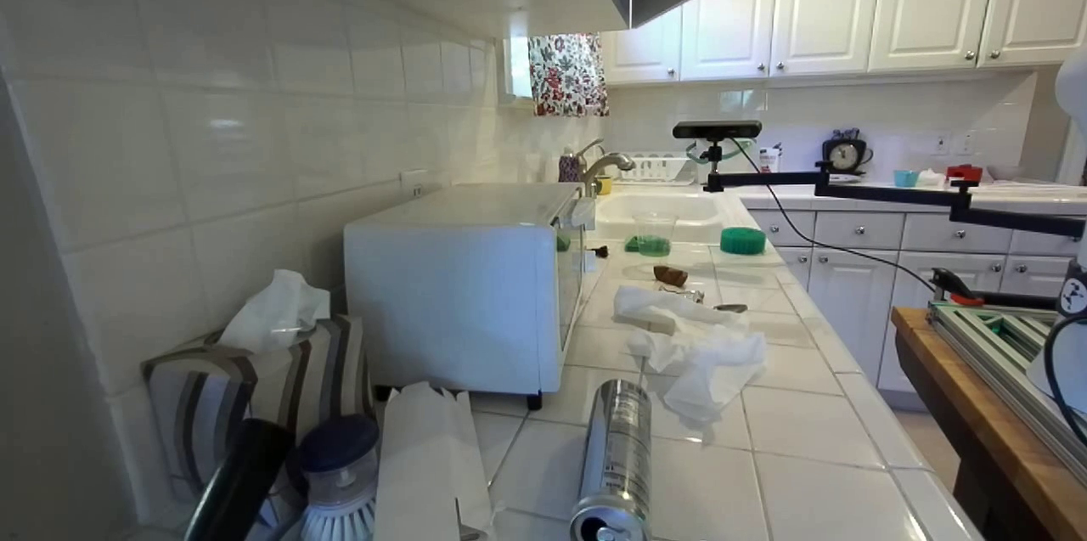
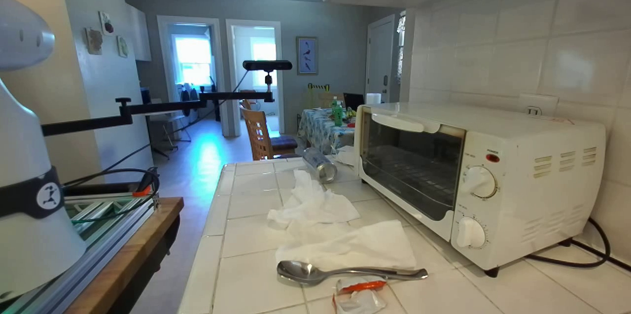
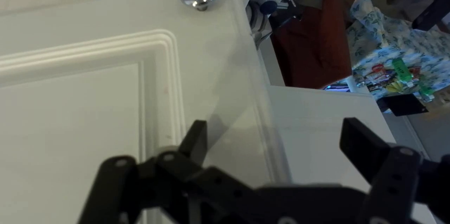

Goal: Close the open cabinet door

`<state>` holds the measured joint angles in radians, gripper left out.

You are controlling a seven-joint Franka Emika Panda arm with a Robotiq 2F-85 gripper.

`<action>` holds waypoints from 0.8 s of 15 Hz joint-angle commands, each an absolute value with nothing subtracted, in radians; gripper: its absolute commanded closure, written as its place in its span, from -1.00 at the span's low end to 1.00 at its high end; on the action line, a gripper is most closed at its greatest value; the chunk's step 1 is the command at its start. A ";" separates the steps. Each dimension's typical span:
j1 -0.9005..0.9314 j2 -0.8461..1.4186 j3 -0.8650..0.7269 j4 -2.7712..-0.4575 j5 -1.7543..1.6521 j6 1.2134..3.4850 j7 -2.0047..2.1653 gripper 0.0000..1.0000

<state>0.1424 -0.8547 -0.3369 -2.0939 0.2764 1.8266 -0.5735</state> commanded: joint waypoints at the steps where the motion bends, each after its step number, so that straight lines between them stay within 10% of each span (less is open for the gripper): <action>1: 0.132 -0.858 -0.304 -2.146 0.296 1.932 -0.568 -1.00; 12: 0.180 -0.860 -0.270 -2.266 0.298 2.196 -0.580 -1.00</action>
